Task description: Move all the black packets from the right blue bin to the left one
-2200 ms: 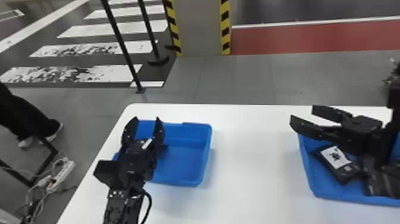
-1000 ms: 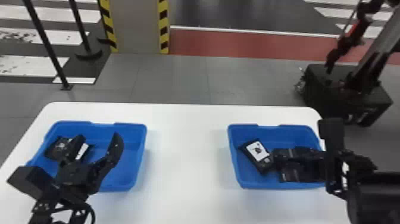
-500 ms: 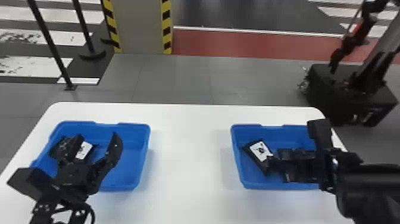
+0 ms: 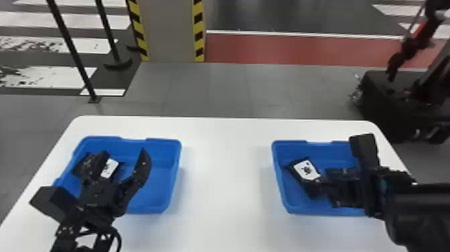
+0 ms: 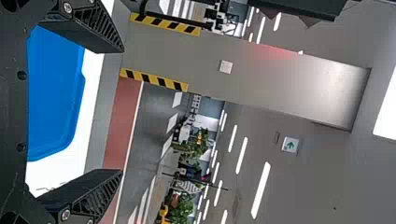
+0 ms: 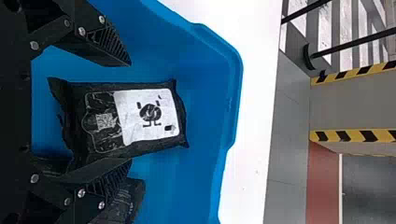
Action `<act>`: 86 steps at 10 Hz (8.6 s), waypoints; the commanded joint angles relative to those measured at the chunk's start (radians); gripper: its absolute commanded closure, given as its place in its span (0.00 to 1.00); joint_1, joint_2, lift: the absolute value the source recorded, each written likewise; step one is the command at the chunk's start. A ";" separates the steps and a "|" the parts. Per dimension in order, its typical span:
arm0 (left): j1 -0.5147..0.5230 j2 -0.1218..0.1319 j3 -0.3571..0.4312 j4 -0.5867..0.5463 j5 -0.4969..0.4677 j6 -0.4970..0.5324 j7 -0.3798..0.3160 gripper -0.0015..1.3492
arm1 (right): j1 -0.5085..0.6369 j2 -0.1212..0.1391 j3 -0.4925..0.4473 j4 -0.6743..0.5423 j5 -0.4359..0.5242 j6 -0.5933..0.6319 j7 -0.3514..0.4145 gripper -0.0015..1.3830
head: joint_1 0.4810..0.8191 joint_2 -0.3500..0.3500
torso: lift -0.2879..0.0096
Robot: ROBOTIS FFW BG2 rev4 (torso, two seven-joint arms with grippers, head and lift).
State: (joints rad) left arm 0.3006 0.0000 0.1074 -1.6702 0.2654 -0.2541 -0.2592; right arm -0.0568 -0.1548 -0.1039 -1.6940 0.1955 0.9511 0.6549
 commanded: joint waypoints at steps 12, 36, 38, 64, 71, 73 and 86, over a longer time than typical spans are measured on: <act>0.011 -0.003 0.002 0.000 0.014 0.001 0.000 0.08 | -0.005 -0.005 0.003 0.066 -0.033 -0.117 -0.018 0.91 | 0.63 0.48 | 0.60; -0.055 -0.002 -0.057 -0.236 0.353 0.350 -0.275 0.08 | -0.095 -0.051 0.412 -0.119 -0.418 -0.534 0.115 0.91 | 0.55 0.76 | 0.60; -0.055 -0.003 -0.046 -0.236 0.348 0.384 -0.268 0.08 | -0.113 -0.051 0.460 -0.094 -0.438 -0.529 0.115 0.91 | 0.58 0.78 | 0.60; -0.045 -0.003 0.089 -0.032 -0.229 0.094 0.037 0.33 | 0.167 -0.026 0.043 -0.337 -0.387 -0.409 0.018 0.08 | 0.63 0.77 | 0.60; -0.043 -0.003 0.028 -0.010 -0.074 -0.053 -0.029 0.09 | 0.538 0.006 -0.074 -0.798 -0.331 -0.193 -0.400 0.08 | 0.63 0.57 | 0.60; -0.006 -0.003 0.009 -0.010 -0.035 -0.053 -0.029 0.09 | 0.560 0.021 -0.105 -0.791 -0.317 -0.158 -0.460 0.08 | 0.63 0.51 | 0.60; 0.018 -0.003 0.011 -0.010 -0.054 -0.016 -0.029 0.08 | 0.179 -0.020 -0.119 -0.285 -0.232 0.102 -0.451 0.07 | 0.63 0.32 | 0.60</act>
State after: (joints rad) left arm 0.3184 0.0000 0.1184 -1.6800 0.2112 -0.2699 -0.2884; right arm 0.1440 -0.1748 -0.2250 -1.9935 -0.0468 1.0334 0.2041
